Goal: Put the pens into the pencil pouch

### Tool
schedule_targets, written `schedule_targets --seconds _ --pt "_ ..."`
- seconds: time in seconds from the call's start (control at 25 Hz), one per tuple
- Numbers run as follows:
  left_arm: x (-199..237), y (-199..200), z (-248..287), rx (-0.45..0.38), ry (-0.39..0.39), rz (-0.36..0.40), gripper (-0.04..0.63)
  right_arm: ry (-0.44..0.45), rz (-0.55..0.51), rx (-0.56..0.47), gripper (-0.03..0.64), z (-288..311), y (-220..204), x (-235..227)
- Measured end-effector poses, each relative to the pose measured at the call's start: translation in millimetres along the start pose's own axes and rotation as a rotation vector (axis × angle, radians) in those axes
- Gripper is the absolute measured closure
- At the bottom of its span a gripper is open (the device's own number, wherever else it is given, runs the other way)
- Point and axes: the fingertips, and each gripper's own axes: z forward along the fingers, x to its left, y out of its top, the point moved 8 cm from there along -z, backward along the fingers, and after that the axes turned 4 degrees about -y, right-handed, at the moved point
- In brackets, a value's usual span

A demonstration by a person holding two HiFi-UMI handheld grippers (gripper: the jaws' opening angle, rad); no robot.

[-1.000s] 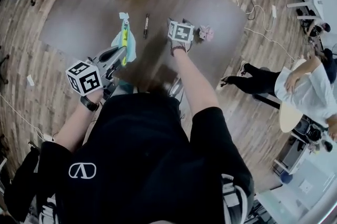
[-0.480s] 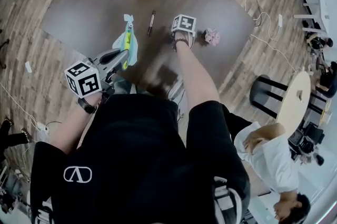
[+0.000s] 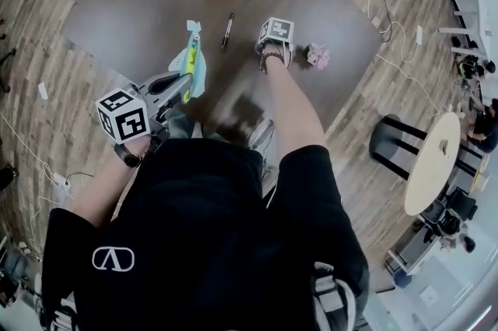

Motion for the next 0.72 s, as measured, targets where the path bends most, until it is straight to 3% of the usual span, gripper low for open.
schedule_targets --seconds 0.36,0.72 --pt "-0.5 0.2 6.1 0.002 -0.008 0.003 0.58 0.048 -0.012 -0.072 0.577 -12.9 0.4 -5.1" --pt "-7.3 4.7 17.4 -0.003 -0.061 0.012 0.58 0.099 -0.083 -0.442 0.577 -122.9 23.4 1.4"
